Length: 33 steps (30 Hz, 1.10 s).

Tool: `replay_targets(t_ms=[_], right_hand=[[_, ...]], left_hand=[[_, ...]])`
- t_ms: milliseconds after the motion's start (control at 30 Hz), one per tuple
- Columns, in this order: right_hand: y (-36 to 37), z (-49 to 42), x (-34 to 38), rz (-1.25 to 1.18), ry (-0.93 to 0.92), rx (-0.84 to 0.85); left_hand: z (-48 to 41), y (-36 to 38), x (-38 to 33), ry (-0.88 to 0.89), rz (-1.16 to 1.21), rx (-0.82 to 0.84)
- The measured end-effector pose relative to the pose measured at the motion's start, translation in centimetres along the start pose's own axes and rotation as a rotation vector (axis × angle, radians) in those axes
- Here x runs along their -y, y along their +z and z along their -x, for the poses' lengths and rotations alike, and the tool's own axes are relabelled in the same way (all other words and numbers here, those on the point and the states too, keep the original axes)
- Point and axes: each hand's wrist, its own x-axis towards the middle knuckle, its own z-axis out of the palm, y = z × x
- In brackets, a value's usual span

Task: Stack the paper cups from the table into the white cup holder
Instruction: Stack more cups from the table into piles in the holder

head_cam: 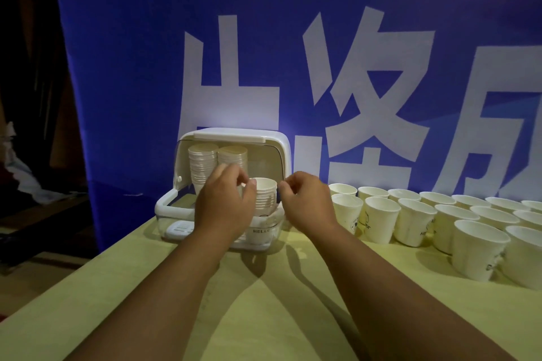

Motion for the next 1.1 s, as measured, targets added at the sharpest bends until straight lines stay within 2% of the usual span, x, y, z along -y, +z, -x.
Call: replay_targets(t_ms=[167, 300, 567, 667, 867, 1033, 1100], right_hand=[[-4.1, 1.4, -0.8, 0.031, 0.010, -0.016], [-9.1, 3.1, -3.0, 0.129, 0.017, -0.060], [-19.5, 6.2, -10.2, 0.306, 0.122, -0.118], [-22.6, 7.0, -13.4, 0.325, 0.200, -0.216], [-25.5, 6.7, -16.4, 0.326, 0.396, -0.374], [-26.0, 6.3, -17.8, 0.409, 0.483, -0.348], [-26.0, 6.2, -18.3, 0.430, 0.516, -0.321]], left_hand=[[0.9, -0.4, -4.0, -0.011, 0.108, 0.146], [1.9, 0.6, -7.9, -0.004, 0.070, 0.305], [7.0, 6.0, -16.2, 0.087, 0.110, 0.523], [8.4, 8.5, -19.1, 0.126, 0.088, 0.589], [11.3, 14.0, -23.9, 0.156, 0.161, 0.675], [12.3, 16.4, -24.2, 0.303, 0.053, 0.737], [12.3, 16.7, -23.7, 0.309, 0.037, 0.741]])
